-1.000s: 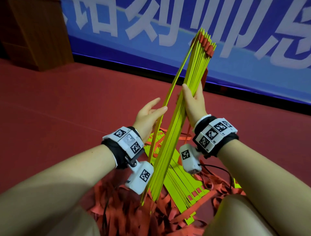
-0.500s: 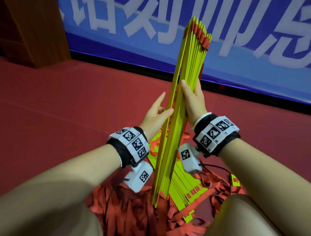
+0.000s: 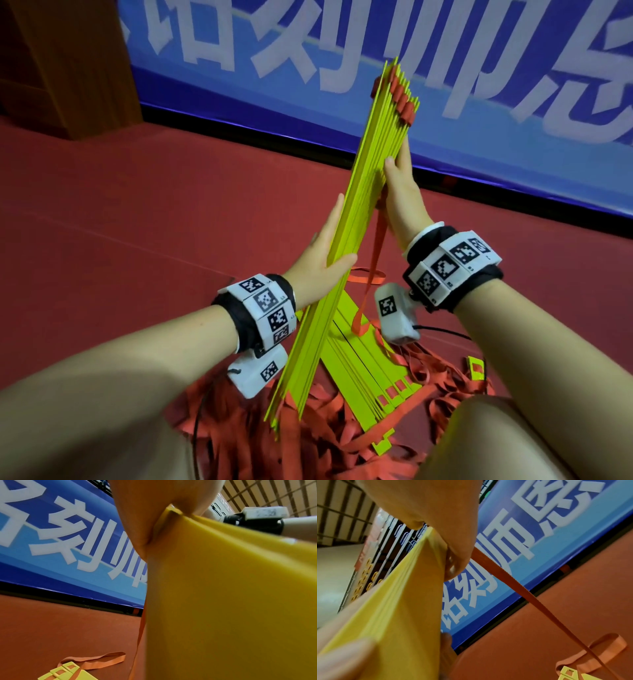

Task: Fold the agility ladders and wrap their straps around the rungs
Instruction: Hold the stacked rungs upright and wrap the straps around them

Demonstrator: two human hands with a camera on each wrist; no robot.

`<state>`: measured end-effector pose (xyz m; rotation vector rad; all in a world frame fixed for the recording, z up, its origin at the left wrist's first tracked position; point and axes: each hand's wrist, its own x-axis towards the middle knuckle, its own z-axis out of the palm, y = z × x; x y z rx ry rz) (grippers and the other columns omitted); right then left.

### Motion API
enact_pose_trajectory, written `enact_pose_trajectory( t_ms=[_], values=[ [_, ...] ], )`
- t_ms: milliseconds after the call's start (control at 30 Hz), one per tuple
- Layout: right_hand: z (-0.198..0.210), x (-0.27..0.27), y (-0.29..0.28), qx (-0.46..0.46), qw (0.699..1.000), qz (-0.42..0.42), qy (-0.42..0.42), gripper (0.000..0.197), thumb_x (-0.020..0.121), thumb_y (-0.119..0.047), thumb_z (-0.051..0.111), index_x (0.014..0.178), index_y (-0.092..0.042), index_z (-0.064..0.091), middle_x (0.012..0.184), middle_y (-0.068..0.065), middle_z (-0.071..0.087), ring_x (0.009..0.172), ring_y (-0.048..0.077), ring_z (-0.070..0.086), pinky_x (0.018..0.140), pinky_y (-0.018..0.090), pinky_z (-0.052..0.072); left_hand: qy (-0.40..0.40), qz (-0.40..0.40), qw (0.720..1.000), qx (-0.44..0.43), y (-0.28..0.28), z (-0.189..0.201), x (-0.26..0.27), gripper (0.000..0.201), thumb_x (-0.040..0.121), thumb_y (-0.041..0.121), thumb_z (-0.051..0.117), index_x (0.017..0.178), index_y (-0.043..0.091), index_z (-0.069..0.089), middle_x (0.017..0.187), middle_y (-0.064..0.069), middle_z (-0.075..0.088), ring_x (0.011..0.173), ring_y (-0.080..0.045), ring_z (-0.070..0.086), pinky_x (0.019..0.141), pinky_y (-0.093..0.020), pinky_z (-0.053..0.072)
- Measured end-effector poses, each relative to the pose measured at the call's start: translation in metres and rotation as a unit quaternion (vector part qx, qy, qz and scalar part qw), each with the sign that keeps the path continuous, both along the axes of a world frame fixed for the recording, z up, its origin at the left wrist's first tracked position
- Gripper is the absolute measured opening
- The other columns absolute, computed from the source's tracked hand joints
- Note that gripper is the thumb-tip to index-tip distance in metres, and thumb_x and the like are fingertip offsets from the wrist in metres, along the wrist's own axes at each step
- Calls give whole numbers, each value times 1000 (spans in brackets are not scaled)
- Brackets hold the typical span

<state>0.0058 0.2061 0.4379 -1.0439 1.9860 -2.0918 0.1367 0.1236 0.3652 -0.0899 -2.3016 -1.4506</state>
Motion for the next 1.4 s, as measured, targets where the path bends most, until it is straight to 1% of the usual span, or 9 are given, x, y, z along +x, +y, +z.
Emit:
enact_pose_trajectory(
  t_ms=[100,267,367,500,667,833,1067,1233,1400],
  values=[
    [-2,-2,6,-16,1000,26,-9,58,101,-18,35,152,-38,13,85,3,47,60,7,49,56,25,47,-11,0,1000,16,-4,-2,1,89,93,-2,53,152,31,-5,138,38,-1,115,41,10,96,7,16],
    [-2,5,8,-30,999,30,12,60,101,-7,42,153,-26,16,64,-11,58,57,2,57,54,20,49,-7,15,998,58,-1,-1,1,98,90,16,67,146,47,-8,146,35,6,132,23,14,107,-2,20],
    [1,9,8,-18,999,7,32,57,100,-10,46,150,-27,25,77,-2,60,69,7,61,61,23,52,-1,15,998,69,3,3,0,99,89,9,63,146,51,-6,156,21,15,141,-16,33,115,-42,33],
    [3,-8,10,-27,990,-127,59,48,91,-28,53,137,-17,49,94,-2,58,90,6,57,86,29,47,-7,24,995,94,0,7,2,98,85,-10,56,154,34,3,151,20,20,100,15,54,91,-20,51],
    [4,-31,16,6,993,-102,-66,56,101,-28,42,152,-24,20,150,5,37,138,15,36,112,30,26,-25,15,993,115,-9,10,6,99,88,-8,54,151,46,1,151,25,21,88,-18,66,79,-40,59],
    [-9,-25,7,71,997,8,-38,38,104,-30,32,142,-28,36,94,9,70,89,21,68,87,35,46,-27,10,995,96,-11,18,8,97,93,-3,56,150,41,-10,139,39,8,91,-36,67,81,-39,58],
    [-19,19,2,142,987,68,-12,26,106,-26,29,108,-32,55,65,4,62,48,17,53,47,25,43,26,85,989,120,-26,27,5,93,95,4,56,146,46,-10,161,-3,13,73,-16,67,73,-24,58],
    [-47,53,2,248,959,136,-20,32,104,-23,36,134,-16,46,89,7,62,60,8,60,44,14,43,89,151,965,194,-50,42,3,92,95,3,56,152,39,-6,160,-7,17,78,-21,67,73,-31,58],
    [-90,80,17,374,897,235,3,52,94,-29,60,139,-15,40,113,-3,63,89,5,63,76,23,52,140,274,918,250,-78,61,6,90,94,6,57,155,25,-5,163,-2,9,145,-15,23,115,-28,21]
  ],
)
